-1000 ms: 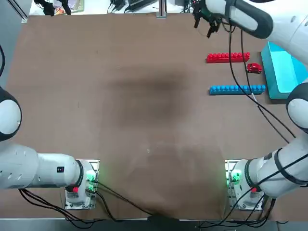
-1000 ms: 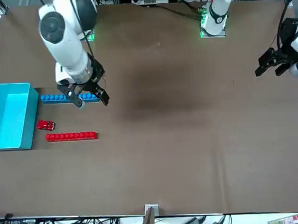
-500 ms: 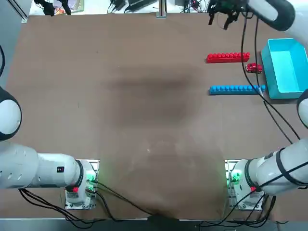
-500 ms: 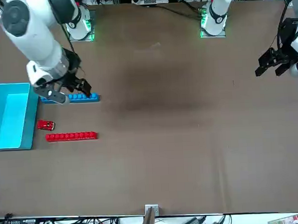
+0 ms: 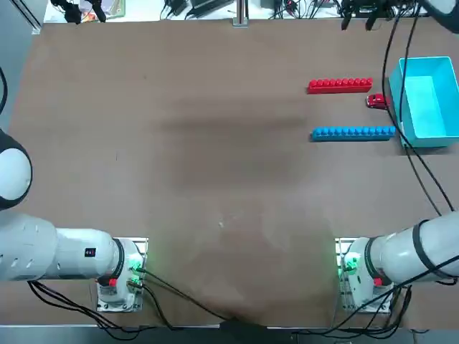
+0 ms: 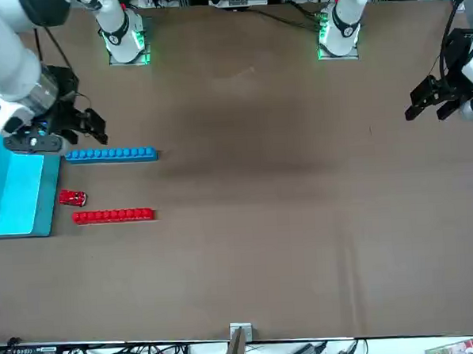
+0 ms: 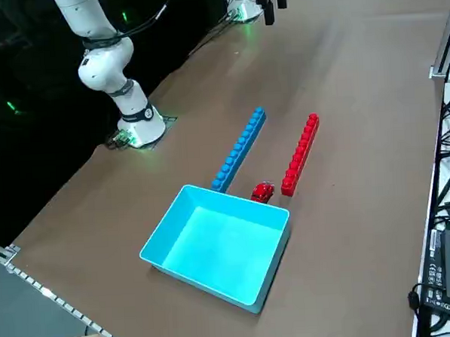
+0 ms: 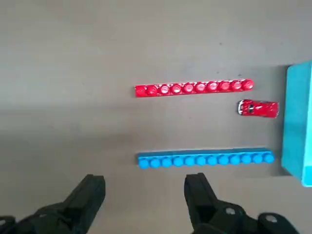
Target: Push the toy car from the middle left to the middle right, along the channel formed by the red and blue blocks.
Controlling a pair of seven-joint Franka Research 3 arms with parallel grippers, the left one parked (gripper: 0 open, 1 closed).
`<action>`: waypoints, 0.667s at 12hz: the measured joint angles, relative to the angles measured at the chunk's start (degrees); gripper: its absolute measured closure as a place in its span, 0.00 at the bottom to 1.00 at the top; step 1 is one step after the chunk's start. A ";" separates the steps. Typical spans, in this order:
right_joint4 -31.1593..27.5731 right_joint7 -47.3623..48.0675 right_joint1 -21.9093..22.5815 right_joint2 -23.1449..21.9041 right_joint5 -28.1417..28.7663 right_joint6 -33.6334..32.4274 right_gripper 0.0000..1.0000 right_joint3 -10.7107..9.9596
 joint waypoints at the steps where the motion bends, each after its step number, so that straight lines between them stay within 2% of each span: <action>1: 0.00 -2.75 -1.04 -0.40 -0.01 -0.19 0.00 -0.03; 3: 0.00 -6.26 -2.84 -1.18 -0.20 -0.31 0.00 -0.04; 8: 0.00 -7.41 -6.20 -2.29 -0.21 -0.41 0.00 0.24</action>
